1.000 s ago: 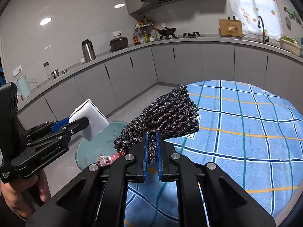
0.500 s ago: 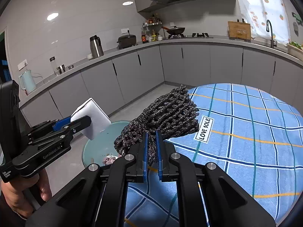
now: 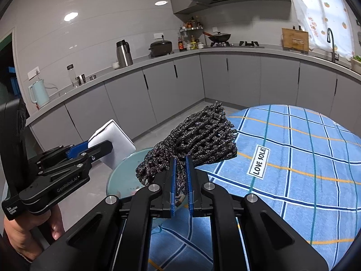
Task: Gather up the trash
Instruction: 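Carry the sponge and scrubber over the bucket with both tools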
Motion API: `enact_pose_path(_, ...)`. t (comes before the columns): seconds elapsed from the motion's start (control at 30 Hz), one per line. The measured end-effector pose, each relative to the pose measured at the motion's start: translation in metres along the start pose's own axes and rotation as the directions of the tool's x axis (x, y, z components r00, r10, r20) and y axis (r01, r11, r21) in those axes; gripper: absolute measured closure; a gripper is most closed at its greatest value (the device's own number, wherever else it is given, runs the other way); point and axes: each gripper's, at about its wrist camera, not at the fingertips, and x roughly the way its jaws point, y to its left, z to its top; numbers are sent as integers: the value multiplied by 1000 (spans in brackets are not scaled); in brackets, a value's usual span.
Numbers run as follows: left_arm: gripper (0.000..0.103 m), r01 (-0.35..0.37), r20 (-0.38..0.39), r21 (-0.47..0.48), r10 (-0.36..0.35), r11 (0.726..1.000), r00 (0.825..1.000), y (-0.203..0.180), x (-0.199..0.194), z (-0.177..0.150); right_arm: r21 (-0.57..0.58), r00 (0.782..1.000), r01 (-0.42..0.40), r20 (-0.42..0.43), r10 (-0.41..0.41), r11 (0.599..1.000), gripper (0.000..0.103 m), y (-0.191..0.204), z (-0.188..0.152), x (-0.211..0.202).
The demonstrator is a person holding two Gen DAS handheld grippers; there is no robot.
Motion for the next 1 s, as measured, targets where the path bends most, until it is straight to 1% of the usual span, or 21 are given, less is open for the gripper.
enact_pose_path(0.4,72,-43,-2,-44,43,998,999,22,4,3,-47,999,-38,-12,38,998,94,22,9,16)
enact_pose_path(0.7,72,-60,-11,-74,59,995,998,38,10,1,-77,998,-54,-26,52,996,94,35,15,29)
enact_pose_path(0.87,72,-69,-24,-86,67,994,997,43,16,-1,-106,997,-64,-45,59,992,93,41,17,40)
enact_pose_path(1.0,71,-68,-31,-97,65,993,997,46,21,-2,-124,995,-68,-77,59,990,93,44,15,56)
